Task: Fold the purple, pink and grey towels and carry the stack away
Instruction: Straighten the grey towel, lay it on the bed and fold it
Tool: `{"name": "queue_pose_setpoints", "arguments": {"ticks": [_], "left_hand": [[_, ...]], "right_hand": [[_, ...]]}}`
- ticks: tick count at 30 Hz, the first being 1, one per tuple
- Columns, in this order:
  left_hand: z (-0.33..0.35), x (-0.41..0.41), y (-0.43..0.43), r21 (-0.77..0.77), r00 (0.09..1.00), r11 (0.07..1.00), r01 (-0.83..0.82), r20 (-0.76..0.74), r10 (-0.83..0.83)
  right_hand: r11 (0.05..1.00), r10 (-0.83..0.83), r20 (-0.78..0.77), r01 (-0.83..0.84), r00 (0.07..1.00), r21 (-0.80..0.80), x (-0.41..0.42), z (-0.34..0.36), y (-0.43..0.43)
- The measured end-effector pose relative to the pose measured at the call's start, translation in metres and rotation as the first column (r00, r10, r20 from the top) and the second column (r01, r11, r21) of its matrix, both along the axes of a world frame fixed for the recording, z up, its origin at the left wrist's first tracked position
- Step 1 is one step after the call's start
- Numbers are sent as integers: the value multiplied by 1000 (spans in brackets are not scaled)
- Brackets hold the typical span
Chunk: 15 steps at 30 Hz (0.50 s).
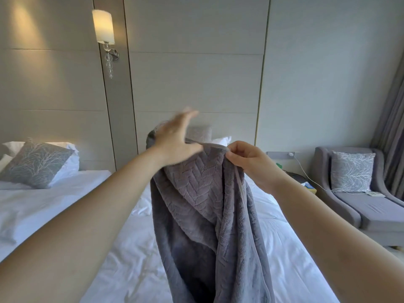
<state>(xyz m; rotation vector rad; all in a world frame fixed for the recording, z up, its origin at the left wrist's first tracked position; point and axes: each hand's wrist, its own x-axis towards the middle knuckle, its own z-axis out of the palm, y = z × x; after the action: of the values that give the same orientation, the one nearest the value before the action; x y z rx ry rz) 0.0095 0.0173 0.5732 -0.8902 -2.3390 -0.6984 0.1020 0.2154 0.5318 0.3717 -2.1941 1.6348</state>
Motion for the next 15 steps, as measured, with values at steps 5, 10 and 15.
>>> {"name": "queue_pose_setpoints", "arguments": {"ticks": [5,10,15], "left_hand": [[-25,10,21,-51,873,935,351,379,-307],[-22,10,32,106,923,945,309,204,-325],[-7,7,31,192,986,968,161,18,-168]], "right_hand": [[999,4,18,-5,1000,31,2,-1,-1],[999,-46,43,47,998,-7,4,-24,-1],[958,-190,58,173,980,227,7,-51,-1]]}}
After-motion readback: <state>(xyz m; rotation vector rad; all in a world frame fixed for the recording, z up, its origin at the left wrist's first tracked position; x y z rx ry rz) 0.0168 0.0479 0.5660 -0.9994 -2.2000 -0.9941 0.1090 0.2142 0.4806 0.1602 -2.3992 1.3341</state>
